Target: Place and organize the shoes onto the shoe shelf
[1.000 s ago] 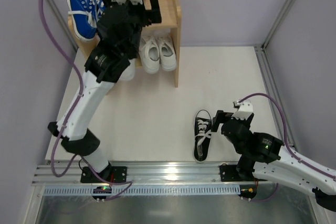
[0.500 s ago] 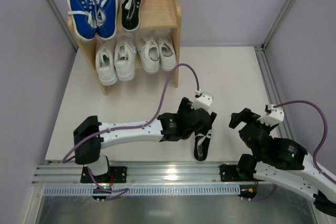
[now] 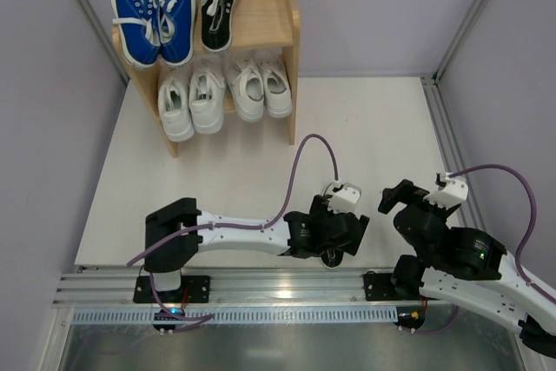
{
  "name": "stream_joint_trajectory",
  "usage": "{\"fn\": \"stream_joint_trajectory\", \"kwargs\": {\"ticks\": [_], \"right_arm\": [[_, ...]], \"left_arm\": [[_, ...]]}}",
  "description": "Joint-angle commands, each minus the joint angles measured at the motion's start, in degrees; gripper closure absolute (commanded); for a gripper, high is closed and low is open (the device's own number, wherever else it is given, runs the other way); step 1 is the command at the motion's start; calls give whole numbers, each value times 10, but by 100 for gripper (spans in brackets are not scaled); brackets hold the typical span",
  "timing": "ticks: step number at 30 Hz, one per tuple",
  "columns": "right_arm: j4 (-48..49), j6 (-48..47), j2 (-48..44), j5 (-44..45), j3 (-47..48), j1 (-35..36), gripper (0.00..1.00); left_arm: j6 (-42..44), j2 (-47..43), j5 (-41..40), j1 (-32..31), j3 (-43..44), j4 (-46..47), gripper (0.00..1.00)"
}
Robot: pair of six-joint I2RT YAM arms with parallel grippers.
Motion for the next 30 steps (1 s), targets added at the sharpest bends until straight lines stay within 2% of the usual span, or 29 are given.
{"fn": "stream_joint_trajectory", "kwargs": {"ticks": [1, 3, 5, 6, 8, 9, 12, 16, 20, 26, 30], "right_arm": [[13, 4, 5, 8, 2, -1, 0], [15, 3, 5, 7, 2, -1, 0], [16, -2, 4, 3, 1, -1, 0], [17, -4, 4, 2, 2, -1, 0], [17, -6, 2, 1, 2, -2, 1], [17, -7, 2, 0, 2, -1, 0], [17, -9, -1, -2, 5, -1, 0], [17, -14, -2, -4, 7, -1, 0], [18, -18, -1, -1, 10, -2, 0], [13, -21, -5, 8, 13, -1, 0], [11, -23, -9, 12, 14, -1, 0]], "left_arm": [[-45, 32, 7, -9, -25, 36, 4], [-50, 44, 4, -9, -43, 58, 9], [-54, 50, -1, -9, -62, 71, 23], [-55, 56, -2, -9, -66, 79, 37], [-55, 63, -10, -9, -74, 84, 53], [-54, 69, -13, -9, -76, 86, 72], [-55, 70, -19, -9, -80, 84, 100], [-50, 29, -27, -11, -77, 73, 100], [-29, -29, -68, -20, -45, 11, 100], [8, -133, -160, -26, 2, -56, 100], [67, -190, -224, -25, 38, -76, 100]]}}
